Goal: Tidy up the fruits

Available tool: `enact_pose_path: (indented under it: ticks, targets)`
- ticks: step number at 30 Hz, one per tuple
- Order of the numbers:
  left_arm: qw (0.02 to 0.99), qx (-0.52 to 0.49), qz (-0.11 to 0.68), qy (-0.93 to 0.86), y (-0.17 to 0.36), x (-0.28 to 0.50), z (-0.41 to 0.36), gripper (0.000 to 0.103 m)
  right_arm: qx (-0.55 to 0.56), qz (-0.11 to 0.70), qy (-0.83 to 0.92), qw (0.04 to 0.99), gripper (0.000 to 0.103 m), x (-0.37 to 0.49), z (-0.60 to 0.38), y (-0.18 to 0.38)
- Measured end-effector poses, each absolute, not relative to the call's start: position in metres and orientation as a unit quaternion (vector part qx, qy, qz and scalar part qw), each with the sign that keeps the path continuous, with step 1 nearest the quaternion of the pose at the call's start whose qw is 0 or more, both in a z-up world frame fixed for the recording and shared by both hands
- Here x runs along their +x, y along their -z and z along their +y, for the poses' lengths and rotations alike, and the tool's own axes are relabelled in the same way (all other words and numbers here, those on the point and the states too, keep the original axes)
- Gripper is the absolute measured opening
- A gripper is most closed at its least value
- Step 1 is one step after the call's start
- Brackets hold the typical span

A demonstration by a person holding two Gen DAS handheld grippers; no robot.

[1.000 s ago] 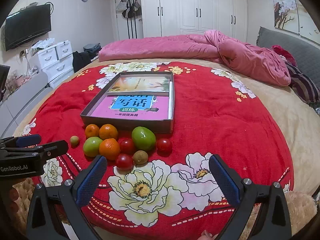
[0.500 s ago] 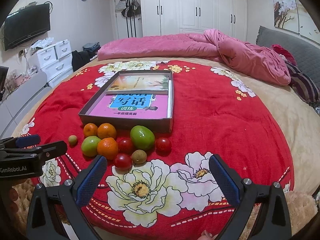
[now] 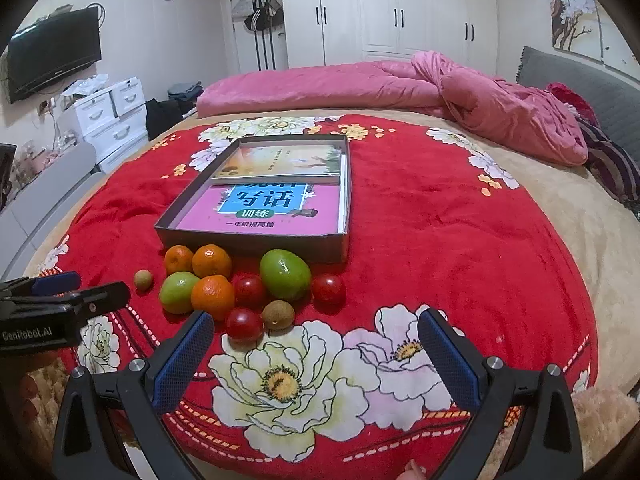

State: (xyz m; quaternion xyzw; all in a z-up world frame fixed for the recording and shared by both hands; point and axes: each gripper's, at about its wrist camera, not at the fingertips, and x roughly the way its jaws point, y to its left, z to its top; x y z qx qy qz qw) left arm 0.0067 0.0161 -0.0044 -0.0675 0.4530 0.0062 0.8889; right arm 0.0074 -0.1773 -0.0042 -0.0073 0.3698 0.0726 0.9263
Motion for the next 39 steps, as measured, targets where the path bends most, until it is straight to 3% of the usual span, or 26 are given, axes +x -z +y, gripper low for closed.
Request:
enact_pose_path:
  ticks: [12, 29, 31, 33, 35, 39]
  targets:
    - [0.873, -0.067, 0.482, 0.001, 0.027, 0.031, 0.046, 0.097, -0.02, 0.433, -0.069, 0.899, 0.103, 0.057, -0.192, 0.028]
    - [0.865, -0.066, 0.497, 0.008, 0.043, 0.055, 0.051, 0.097, -0.076, 0.459, -0.092, 0.88, 0.103, 0.095, -0.188, 0.046]
    - [0.865, -0.071, 0.496, 0.008, 0.044, 0.057, 0.052, 0.092, -0.081, 0.464, -0.093, 0.877, 0.103, 0.097, -0.186, 0.05]
    - [0.86, -0.072, 0.504, 0.014, 0.047, 0.059, 0.053, 0.064, -0.082, 0.47, -0.093, 0.874, 0.1, 0.099, -0.187, 0.054]
    - [0.856, -0.069, 0.512, 0.015, 0.051, 0.061, 0.053, 0.062, -0.078, 0.475, -0.098, 0.871, 0.089, 0.101, -0.188, 0.057]
    - [0.857, -0.071, 0.51, 0.022, 0.053, 0.062, 0.052, 0.062, -0.065, 0.48, -0.114, 0.867, 0.084, 0.101, -0.19, 0.058]
